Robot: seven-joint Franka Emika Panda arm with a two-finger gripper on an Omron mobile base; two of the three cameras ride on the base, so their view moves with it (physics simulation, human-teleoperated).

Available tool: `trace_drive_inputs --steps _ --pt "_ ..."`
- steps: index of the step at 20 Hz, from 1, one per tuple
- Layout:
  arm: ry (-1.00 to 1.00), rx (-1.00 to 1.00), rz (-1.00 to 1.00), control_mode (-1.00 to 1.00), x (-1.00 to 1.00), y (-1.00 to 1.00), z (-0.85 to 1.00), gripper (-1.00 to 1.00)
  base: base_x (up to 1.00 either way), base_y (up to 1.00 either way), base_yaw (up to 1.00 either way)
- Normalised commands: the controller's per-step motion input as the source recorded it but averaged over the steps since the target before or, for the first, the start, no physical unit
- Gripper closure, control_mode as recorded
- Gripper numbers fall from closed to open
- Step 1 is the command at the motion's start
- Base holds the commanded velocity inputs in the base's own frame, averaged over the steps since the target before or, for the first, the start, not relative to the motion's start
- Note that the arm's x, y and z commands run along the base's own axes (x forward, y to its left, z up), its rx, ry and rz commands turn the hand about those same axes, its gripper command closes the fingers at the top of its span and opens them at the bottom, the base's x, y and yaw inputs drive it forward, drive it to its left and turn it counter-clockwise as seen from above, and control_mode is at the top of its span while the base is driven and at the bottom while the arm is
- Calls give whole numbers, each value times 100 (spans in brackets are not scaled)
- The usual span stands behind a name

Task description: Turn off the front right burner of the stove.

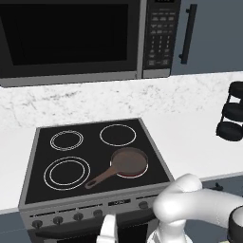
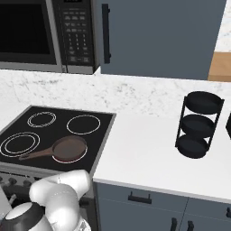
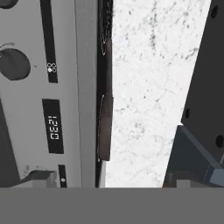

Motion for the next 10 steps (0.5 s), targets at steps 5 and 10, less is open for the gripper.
trace_drive_inputs --steps 5,10 --pt "-2 -7 0 -100 14 18 -33 -100 0 0 0" --pt "-2 -7 0 -100 19 30 -23 -100 0 0 0"
